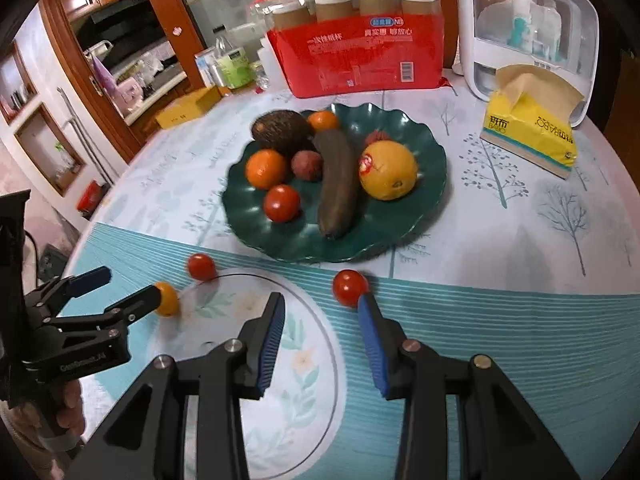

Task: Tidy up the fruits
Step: 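Return both tools to the white plate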

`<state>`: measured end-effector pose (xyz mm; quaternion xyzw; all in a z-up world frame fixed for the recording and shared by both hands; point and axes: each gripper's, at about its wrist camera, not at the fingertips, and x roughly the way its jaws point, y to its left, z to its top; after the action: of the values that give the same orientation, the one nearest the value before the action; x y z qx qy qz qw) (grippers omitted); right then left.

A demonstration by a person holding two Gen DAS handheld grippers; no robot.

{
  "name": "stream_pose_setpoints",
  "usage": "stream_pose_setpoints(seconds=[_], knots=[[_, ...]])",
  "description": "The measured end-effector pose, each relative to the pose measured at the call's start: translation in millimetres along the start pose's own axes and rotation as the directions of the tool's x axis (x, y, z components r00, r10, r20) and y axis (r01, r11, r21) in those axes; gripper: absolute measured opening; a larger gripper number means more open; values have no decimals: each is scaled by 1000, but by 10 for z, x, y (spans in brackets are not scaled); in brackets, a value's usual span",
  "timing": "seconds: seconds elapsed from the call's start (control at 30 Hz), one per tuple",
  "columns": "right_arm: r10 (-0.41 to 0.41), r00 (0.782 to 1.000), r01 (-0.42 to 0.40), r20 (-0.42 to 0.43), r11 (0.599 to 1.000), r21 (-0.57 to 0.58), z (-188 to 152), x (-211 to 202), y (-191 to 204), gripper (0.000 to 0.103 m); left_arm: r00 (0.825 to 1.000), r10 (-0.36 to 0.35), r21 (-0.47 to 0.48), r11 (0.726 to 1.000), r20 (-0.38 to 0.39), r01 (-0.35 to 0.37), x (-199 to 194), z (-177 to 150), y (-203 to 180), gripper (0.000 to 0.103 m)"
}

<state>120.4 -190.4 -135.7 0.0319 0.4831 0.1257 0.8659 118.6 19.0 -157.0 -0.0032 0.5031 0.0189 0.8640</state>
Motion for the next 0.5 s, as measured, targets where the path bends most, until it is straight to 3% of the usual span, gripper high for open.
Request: stream_pose_setpoints(seconds=[0.23,0.3,0.37,0.5], knots=[[-43,999,43,-5,999,-1,-7,292,-29,39,998,-46,-43,998,-33,44,228,-22,30,87],[-49,999,49,-15,999,-4,-12,377,-35,38,998,-50,-46,998,-38,49,270,-20,30,81],[-56,998,56,-20,998,-6,-26,439,-45,38,997,-60,-51,997,-55,57,335,-31,16,67],[-77,997,77,-9,997,-27,-52,485,-30,31,998,-47,-50,998,-37,45,334,-54,2,56]])
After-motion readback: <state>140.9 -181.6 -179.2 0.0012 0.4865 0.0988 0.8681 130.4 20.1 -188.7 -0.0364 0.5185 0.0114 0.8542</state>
